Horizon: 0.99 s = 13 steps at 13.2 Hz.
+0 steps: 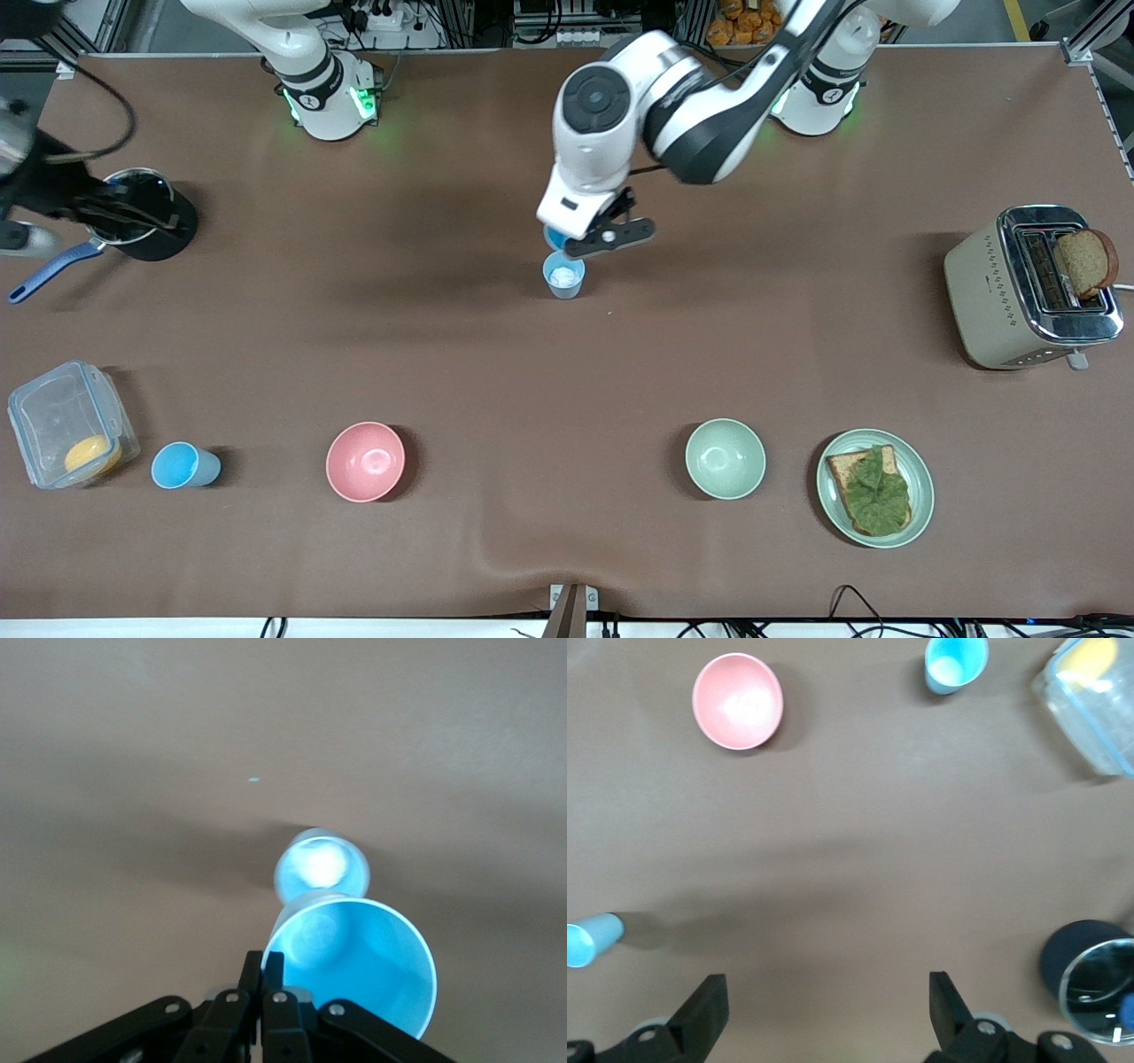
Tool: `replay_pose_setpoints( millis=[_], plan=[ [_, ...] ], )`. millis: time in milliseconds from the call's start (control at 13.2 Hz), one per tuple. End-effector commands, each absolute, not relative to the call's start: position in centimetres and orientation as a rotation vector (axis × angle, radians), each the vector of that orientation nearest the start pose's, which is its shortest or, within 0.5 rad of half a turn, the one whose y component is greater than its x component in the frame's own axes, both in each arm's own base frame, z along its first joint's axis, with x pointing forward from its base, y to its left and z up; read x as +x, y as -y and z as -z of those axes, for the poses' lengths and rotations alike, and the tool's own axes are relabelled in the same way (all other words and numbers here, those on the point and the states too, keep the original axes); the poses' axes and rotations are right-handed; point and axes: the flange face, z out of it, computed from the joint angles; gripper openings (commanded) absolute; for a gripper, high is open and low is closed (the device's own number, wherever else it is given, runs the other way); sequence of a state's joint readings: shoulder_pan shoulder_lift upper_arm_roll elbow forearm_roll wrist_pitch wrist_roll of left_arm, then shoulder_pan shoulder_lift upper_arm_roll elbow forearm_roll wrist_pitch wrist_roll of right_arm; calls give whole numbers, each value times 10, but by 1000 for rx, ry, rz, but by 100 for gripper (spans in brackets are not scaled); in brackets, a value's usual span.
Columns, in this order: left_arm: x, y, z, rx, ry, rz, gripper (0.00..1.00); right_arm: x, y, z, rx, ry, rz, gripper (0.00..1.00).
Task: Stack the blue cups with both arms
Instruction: 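Lower the left gripper's blue cup into the tissue cup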
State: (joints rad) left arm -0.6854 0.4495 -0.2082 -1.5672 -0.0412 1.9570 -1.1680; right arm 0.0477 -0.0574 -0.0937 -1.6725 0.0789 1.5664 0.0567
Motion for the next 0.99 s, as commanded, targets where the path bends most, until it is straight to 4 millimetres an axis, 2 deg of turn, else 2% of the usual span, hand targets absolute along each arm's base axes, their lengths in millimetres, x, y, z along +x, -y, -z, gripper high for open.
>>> replay_pose_setpoints(
  millis=[0,152,380,456,608,911],
  plan=[
    [432,537,-353,-3113,532,-199,0,532,16,-613,-3074,-123,-78,100],
    [429,535,-338,-3107,530,-207,0,536,16,-609,-3073,-124,-78,100],
    [425,530,-335,-3094,519,-212,0,563,9,-612,-3077,-110,-31,100],
    [422,526,-339,-3093,515,-205,0,567,10,-613,-3076,-109,-31,100],
    [419,518,-343,-3087,512,-201,0,567,15,-612,-3076,-116,-33,100],
    [419,517,-343,-3081,470,-149,0,568,17,-605,-3078,-112,-67,100]
  ],
)
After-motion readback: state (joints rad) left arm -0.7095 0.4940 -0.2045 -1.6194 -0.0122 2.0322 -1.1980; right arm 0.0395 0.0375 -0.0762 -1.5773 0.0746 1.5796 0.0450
